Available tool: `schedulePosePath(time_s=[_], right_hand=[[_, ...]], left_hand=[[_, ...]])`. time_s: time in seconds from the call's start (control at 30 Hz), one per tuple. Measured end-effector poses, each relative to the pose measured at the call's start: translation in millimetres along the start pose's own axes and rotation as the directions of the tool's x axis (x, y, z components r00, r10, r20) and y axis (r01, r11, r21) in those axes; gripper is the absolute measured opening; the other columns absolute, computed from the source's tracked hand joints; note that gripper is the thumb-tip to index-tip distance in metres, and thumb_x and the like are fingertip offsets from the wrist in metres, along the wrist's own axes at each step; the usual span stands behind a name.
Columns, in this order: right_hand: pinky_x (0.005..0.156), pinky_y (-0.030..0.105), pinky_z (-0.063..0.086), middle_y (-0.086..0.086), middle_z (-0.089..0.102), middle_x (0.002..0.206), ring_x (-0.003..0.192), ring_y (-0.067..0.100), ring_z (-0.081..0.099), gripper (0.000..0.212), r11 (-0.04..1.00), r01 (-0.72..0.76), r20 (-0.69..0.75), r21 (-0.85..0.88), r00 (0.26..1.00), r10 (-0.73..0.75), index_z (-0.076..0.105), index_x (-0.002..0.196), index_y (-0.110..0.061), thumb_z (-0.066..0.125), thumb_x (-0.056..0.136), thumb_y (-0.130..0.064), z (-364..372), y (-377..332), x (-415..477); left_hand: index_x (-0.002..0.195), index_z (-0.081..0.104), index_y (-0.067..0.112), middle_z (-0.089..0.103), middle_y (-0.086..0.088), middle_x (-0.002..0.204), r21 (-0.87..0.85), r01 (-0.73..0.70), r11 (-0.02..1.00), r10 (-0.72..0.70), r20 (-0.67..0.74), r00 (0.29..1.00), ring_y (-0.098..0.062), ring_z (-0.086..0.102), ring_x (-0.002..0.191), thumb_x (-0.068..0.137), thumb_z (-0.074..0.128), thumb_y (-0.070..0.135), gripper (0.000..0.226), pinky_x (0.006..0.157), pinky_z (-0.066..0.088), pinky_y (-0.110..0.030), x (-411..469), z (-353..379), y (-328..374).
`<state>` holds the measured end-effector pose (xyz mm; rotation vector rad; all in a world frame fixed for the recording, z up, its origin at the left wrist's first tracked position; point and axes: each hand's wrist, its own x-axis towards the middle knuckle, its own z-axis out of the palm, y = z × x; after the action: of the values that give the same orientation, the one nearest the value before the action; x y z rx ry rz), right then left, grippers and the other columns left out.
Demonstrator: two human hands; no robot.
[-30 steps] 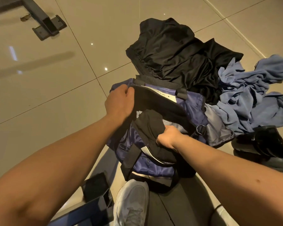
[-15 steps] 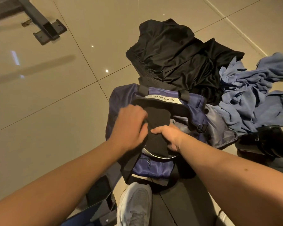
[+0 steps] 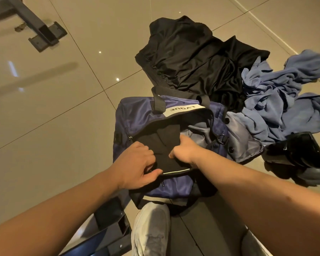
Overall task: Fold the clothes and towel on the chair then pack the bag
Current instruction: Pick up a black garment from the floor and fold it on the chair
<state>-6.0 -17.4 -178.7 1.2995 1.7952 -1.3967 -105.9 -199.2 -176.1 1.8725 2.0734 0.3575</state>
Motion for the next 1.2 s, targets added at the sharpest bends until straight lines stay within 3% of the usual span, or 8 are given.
schedulePosePath(time_s=[0.1, 0.27, 0.37, 0.53, 0.7, 0.93, 1.07, 1.2], right_hand=[[0.1, 0.038, 0.048, 0.014, 0.058, 0.136, 0.125, 0.035, 0.056, 0.081, 0.949, -0.067, -0.141, -0.306, 0.99, 0.025, 0.032, 0.149, -0.008, 0.078, 0.085, -0.027, 0, 2, -2], [0.091, 0.045, 0.049, 0.01, 0.04, 0.141, 0.13, 0.032, 0.048, 0.079, 0.853, -0.024, -0.311, -0.521, 0.936, -0.164, 0.029, 0.142, -0.015, 0.077, 0.086, -0.042, 3, 15, -30], [0.081, 0.044, 0.052, 0.003, 0.054, 0.114, 0.107, 0.028, 0.057, 0.036, 0.762, 0.223, -0.144, -0.608, 0.913, -0.382, 0.048, 0.112, -0.02, 0.072, 0.09, -0.036, 5, 25, -38], [0.088, 0.042, 0.056, 0.001, 0.069, 0.104, 0.1, 0.027, 0.064, 0.016, 0.703, 0.328, 0.182, -0.632, 0.944, -0.277, 0.071, 0.104, -0.023, 0.068, 0.089, -0.022, -4, 24, -33], [0.104, 0.045, 0.045, 0.003, 0.049, 0.139, 0.133, 0.026, 0.039, 0.035, 0.575, 0.374, -0.065, -0.728, 0.797, -0.601, 0.06, 0.132, -0.021, 0.056, 0.098, -0.026, 2, 21, -15], [0.122, 0.043, 0.016, 0.007, 0.023, 0.166, 0.154, 0.026, 0.013, 0.055, 0.682, 0.388, 0.122, -0.62, 0.906, -0.405, 0.046, 0.151, -0.025, 0.021, 0.108, -0.051, 2, 18, 9], [0.121, 0.04, 0.025, 0.011, 0.04, 0.157, 0.148, 0.028, 0.028, 0.048, 0.668, 0.438, 0.121, -0.602, 0.877, -0.466, 0.057, 0.141, -0.013, 0.047, 0.104, -0.041, -13, 30, -6], [0.105, 0.042, 0.043, 0.004, 0.062, 0.131, 0.127, 0.022, 0.048, 0.029, 0.757, 0.467, -0.096, -0.458, 0.82, -0.564, 0.066, 0.124, -0.015, 0.053, 0.099, -0.017, -50, 46, -36]], left_hand=[[0.075, 0.043, 0.032, 0.044, 0.014, 0.071, -0.003, 0.014, 1.0, -0.014, 0.097, 0.995, -0.008, 0.045, 0.069, 0.087, 0.053, 0.067, 0.039, 0.08, 0.043, -0.034, -1, 0, -3], [0.083, 0.065, 0.023, 0.058, 0.005, 0.094, 0.107, -0.065, 0.992, 0.052, 0.126, 0.991, -0.018, 0.056, 0.088, 0.086, 0.057, 0.054, 0.032, 0.08, 0.045, -0.035, 2, 1, -14], [0.087, 0.067, 0.021, 0.066, 0.001, 0.11, 0.027, -0.018, 0.999, 0.014, 0.168, 0.986, -0.019, 0.06, 0.101, 0.086, 0.051, 0.048, 0.031, 0.093, 0.048, -0.039, 3, 0, -18], [0.073, 0.048, 0.029, 0.055, 0.009, 0.074, -0.085, 0.106, 0.991, -0.066, 0.381, 0.922, -0.014, 0.053, 0.071, 0.085, 0.041, 0.051, 0.027, 0.078, 0.051, -0.041, 7, -10, -15], [0.096, 0.071, 0.017, 0.066, -0.003, 0.124, 0.026, 0.065, 0.998, -0.067, 0.128, 0.989, -0.021, 0.062, 0.109, 0.094, 0.051, 0.048, 0.037, 0.096, 0.053, -0.042, 9, -5, -27], [0.117, 0.065, 0.013, 0.062, -0.006, 0.133, 0.142, 0.267, 0.953, -0.283, 0.11, 0.953, -0.026, 0.061, 0.118, 0.098, 0.059, 0.047, 0.04, 0.097, 0.052, -0.041, 19, 20, -38], [0.11, 0.06, 0.017, 0.063, -0.002, 0.12, 0.151, 0.313, 0.938, -0.331, 0.116, 0.936, -0.027, 0.061, 0.108, 0.095, 0.064, 0.041, 0.027, 0.09, 0.05, -0.039, 23, 21, -27], [0.125, 0.054, 0.025, 0.062, 0.002, 0.125, 0.166, 0.312, 0.936, -0.335, 0.14, 0.932, -0.021, 0.06, 0.109, 0.096, 0.06, 0.04, 0.034, 0.095, 0.05, -0.035, 34, 1, -4]])
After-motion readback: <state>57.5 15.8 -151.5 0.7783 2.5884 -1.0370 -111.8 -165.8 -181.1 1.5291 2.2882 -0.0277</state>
